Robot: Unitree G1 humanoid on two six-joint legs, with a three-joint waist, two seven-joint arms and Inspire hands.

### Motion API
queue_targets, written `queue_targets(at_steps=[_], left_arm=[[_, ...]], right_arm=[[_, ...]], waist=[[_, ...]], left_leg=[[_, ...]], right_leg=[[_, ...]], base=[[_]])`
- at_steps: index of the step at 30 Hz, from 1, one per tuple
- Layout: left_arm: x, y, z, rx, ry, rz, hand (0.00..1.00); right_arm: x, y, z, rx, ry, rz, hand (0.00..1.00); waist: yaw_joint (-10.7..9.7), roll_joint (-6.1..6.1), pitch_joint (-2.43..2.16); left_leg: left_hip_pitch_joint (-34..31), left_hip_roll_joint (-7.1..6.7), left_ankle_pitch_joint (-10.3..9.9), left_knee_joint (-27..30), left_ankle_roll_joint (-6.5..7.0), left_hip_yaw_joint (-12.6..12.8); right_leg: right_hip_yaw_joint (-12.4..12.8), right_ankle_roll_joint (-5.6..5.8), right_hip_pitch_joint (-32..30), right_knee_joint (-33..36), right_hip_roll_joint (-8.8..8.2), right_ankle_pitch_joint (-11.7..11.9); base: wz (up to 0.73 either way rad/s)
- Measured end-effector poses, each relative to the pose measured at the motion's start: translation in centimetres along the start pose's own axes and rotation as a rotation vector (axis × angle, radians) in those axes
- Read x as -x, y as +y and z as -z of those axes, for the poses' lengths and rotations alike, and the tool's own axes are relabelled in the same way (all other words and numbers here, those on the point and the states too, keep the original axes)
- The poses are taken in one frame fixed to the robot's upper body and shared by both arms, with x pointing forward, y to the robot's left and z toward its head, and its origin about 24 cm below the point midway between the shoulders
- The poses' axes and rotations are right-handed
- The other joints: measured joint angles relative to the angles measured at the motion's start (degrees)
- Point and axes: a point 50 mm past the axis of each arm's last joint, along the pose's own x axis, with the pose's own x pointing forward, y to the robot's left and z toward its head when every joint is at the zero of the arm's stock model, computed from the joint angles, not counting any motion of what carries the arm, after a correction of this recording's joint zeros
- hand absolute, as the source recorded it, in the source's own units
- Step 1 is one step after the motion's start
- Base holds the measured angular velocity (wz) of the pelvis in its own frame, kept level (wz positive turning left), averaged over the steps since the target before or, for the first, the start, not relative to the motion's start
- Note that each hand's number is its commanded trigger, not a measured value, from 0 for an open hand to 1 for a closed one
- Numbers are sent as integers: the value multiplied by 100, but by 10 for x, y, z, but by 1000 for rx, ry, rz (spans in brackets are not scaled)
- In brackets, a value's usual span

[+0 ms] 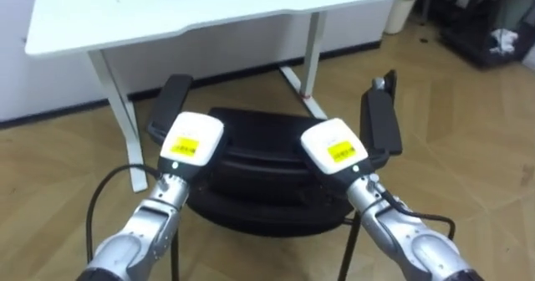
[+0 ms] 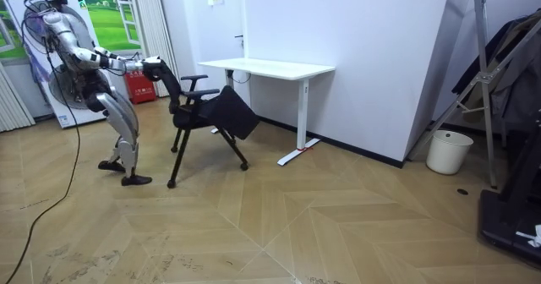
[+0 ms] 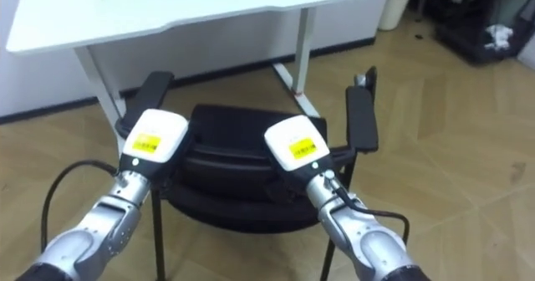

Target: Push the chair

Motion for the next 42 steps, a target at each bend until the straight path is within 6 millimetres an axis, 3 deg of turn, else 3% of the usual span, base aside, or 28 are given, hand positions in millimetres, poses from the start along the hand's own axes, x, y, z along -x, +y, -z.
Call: queue_targets(at_steps=[1,2,6,9,10,11,12,14,16,18,20,22,23,24,26,27,29,30,31,32,33,35,36,39,40,41,42], left_arm=[[0,0,0,0,0,-4,100],[-2,2,0,-4,-4,-16,100],[-2,3,-3,-5,-1,-29,100],[3,0,-5,1,8,-38,100],[6,0,-5,3,12,-43,100],[7,1,-6,5,16,-48,100],[8,0,-6,5,17,-50,100],[11,1,-7,9,16,-59,100],[11,2,-7,11,17,-72,100],[11,3,-8,18,24,-78,100],[11,4,-8,20,25,-85,100],[8,7,-9,18,21,-89,100],[6,8,-9,18,20,-91,100],[4,9,-10,18,17,-91,100],[2,10,-9,16,17,-80,100],[1,8,-10,15,11,-68,100],[-2,7,-11,6,0,-50,100],[-3,6,-10,1,-2,-44,100],[-6,8,-10,-5,-13,-48,100],[-9,9,-10,-6,-19,-49,100],[-10,9,-10,-5,-22,-46,100],[-10,8,-9,-4,-27,-37,100],[-10,7,-9,-2,-31,-36,100],[-7,5,-7,-3,-44,-25,100],[-6,4,-7,-5,-45,-21,100],[-5,4,-6,-6,-47,-22,100],[-4,4,-5,-7,-46,-24,100]], right_arm=[[0,0,0,-10,1,-1,100],[0,0,1,-21,5,3,100],[0,1,2,-18,2,4,100],[2,2,2,-4,-6,12,100],[3,1,1,1,-10,19,100],[4,1,1,6,-13,23,100],[4,1,0,10,-14,26,100],[9,0,-2,26,-1,50,100],[9,-3,-1,56,-1,72,100],[9,-5,-1,68,-1,87,100],[9,-5,-1,75,2,99,100],[9,-6,1,83,10,114,100],[8,-8,2,91,12,122,100],[8,-8,3,91,16,124,100],[6,-6,2,85,17,119,100],[6,-4,4,78,24,114,100],[8,4,3,55,36,101,100],[9,6,3,49,41,96,100],[8,6,3,45,47,98,100],[8,6,4,47,56,99,100],[8,6,4,49,60,100,100],[10,10,0,42,71,95,100],[10,10,-2,39,71,99,100],[13,15,-7,26,74,96,100],[14,17,-9,21,78,91,100],[15,17,-9,20,77,93,100],[15,16,-10,21,73,99,100]], waist=[[47,-66,2],[89,-135,39],[110,-212,39],[121,-226,24],[121,-212,8],[166,-196,-5],[182,-196,-7],[207,-179,-49],[207,-194,-63],[219,-204,-76],[224,-315,-105],[254,-397,-107],[284,-392,-76],[280,-400,-69],[283,-407,-39],[247,-362,-2],[236,-185,40],[233,-168,23],[251,-142,24],[249,-68,28],[244,-27,28],[198,36,38],[179,39,40],[94,45,42],[97,29,36],[82,-20,37],[59,-57,39]], left_leg=[[-23,25,37,-25,-15,17],[-113,41,-3,-95,-5,26],[-729,5,-17,-687,-1,115],[-1122,-265,52,-2039,10,374],[-1209,-366,205,-2722,39,462],[-1231,-456,515,-3374,83,625],[-1227,-480,714,-3633,118,723],[-1028,-637,1422,-4260,361,931],[-908,-775,1662,-4419,429,982],[-836,-901,1692,-4386,489,1015],[-757,-1065,1542,-4235,696,1138],[-711,-1154,1356,-4071,753,1216],[-646,-1164,1227,-3904,806,1361],[-618,-1160,1141,-3829,835,1454],[-414,-1221,918,-3748,887,1527],[-275,-1238,771,-3622,938,1512],[47,-1126,453,-3590,895,1356],[99,-1100,398,-3593,890,1290],[140,-1063,268,-3564,892,1217],[146,-1002,140,-3453,888,1163],[160,-972,84,-3412,879,1136],[380,-878,-12,-3478,827,1020],[429,-856,-38,-3490,804,973],[674,-744,-199,-3533,652,637],[787,-700,-250,-3580,563,547],[874,-687,-321,-3596,483,423],[916,-687,-364,-3595,442,357]], right_leg=[[-30,-31,94,-18,-10,-81],[-52,-51,173,-40,-31,-134],[-136,-31,499,-456,-44,-164],[-147,26,715,-702,-93,-213],[-180,36,814,-806,-99,-219],[-168,50,908,-879,-96,-251],[-150,70,974,-928,-96,-269],[-104,175,1202,-1081,-119,-372],[-70,278,1315,-1111,-217,-447],[-63,393,1439,-1131,-345,-514],[-70,571,1571,-1046,-557,-611],[-80,676,1560,-823,-725,-661],[-123,788,1512,-493,-859,-664],[-161,817,1434,-236,-937,-660],[-179,1047,1140,806,-1214,-507],[-187,1075,988,1409,-1341,-203],[-311,1050,785,2215,-1424,748],[-327,1049,711,2380,-1433,928],[-334,1051,486,2824,-1488,958],[-325,1014,181,3223,-1534,667],[-329,990,26,3325,-1548,519],[-222,1004,-499,3112,-1547,160],[-197,1000,-610,2966,-1542,126],[94,1024,-904,1463,-1299,134],[308,1023,-920,622,-1155,310],[534,1033,-841,-367,-1056,659],[661,1058,-806,-756,-1018,836]], base=[[20],[14],[16],[1],[-12],[-17],[-13],[2],[2],[-5],[2],[0],[0],[-6],[0],[13],[9],[4],[7],[11],[17],[28],[38],[50],[47],[49],[61]])
